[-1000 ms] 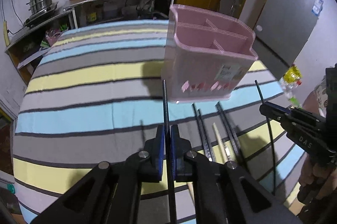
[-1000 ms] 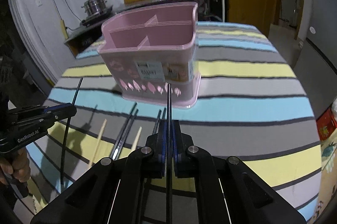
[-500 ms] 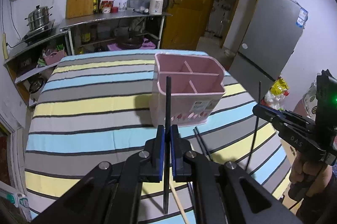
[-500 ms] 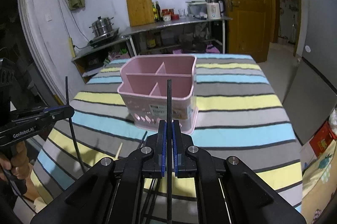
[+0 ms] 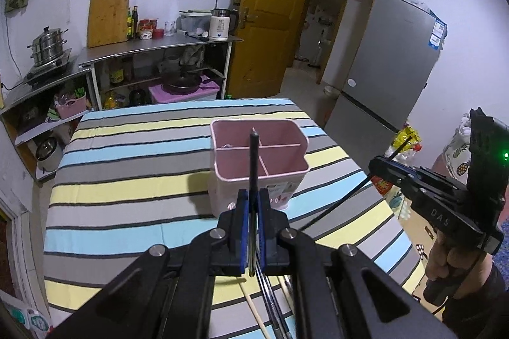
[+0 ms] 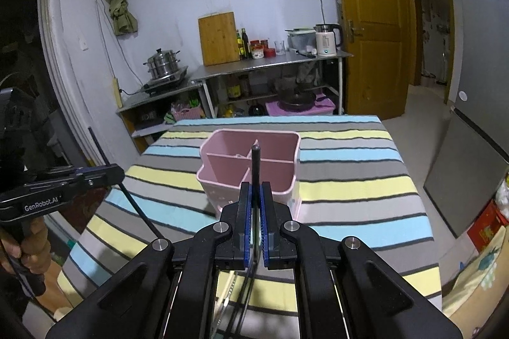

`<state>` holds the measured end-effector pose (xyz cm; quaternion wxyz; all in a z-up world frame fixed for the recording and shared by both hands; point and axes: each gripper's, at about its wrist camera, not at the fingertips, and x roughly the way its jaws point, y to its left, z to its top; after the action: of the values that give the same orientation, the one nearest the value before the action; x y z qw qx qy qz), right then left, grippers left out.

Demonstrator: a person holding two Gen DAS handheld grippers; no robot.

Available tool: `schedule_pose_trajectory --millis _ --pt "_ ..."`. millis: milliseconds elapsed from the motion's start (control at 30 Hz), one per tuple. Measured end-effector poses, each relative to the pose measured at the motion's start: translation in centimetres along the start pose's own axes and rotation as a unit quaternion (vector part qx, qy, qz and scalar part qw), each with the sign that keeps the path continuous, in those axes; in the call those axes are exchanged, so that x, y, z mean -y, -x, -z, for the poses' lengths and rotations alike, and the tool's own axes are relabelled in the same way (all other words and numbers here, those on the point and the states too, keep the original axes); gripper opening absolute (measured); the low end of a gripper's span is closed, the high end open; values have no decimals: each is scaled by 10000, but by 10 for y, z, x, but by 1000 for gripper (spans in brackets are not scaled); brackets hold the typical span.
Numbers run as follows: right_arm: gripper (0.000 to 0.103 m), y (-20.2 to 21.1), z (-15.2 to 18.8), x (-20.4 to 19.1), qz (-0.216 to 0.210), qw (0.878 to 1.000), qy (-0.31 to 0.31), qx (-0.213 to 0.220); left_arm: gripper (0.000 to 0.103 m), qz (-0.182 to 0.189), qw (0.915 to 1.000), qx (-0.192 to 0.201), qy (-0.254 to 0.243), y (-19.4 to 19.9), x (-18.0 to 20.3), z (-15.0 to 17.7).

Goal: Organize utensils
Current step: 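Lift the black chopstick with the right tool over the basket while the left tool carries its own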

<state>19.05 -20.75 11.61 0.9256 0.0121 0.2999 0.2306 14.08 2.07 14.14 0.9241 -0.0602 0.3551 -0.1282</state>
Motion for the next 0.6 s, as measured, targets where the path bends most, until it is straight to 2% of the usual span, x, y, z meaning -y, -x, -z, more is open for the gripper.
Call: schedule_pose_trajectory --millis 267,600 --pt "5 4 -29 -10 -98 9996 38 257 6 197 9998 20 94 -4 -2 -35" --pt "5 1 -77 -12 -115 9960 -221 855 6 202 9983 527 124 9 -6 -89"
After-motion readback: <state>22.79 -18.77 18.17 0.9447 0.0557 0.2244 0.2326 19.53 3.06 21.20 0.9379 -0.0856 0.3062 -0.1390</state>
